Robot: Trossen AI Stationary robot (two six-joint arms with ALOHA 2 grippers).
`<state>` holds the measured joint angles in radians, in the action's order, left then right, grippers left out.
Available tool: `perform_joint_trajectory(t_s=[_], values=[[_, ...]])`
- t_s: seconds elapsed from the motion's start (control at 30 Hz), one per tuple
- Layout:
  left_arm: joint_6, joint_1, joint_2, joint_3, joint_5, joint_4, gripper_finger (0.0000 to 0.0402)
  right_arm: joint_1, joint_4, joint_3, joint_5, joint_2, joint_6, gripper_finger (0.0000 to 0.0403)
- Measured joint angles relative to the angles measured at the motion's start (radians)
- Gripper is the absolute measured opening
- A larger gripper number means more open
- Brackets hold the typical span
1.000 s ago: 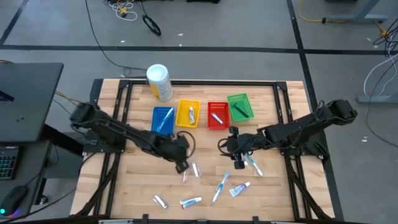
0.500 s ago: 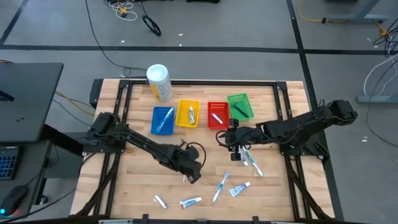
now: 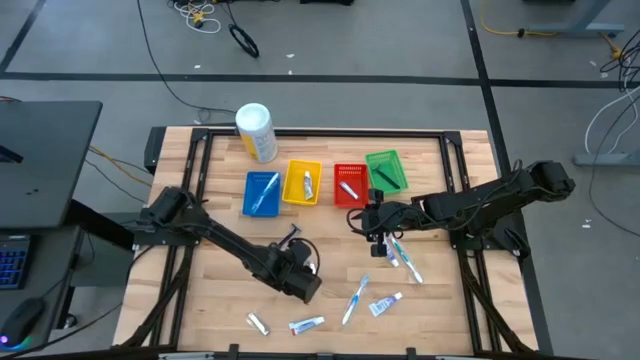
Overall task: Pick & Place Travel size toiletries
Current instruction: Put the red toothbrush into the blue bin
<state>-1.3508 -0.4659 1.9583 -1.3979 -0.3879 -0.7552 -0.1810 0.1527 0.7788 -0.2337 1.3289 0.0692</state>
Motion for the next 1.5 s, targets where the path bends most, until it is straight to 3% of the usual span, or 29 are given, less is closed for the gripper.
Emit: perform_joint_trajectory(t_s=[0.83,1.23,1.5], values=[[-0.067,-0.014,0.115,0.005,0.029,-0.012,0.0162,0.0,-0.007,0.0,0.001,0.0,0.0,0.0167],[-0.057,-0.013,0.107,0.009,0.029,-0.018,0.0064,0.0,-0.008,0.0,0.0,0.0,0.0,0.0167],[-0.024,-0.014,0.093,0.011,0.063,-0.048,0.0055,0.0,-0.008,0.0,0.0,0.0,0.0,0.0167]])
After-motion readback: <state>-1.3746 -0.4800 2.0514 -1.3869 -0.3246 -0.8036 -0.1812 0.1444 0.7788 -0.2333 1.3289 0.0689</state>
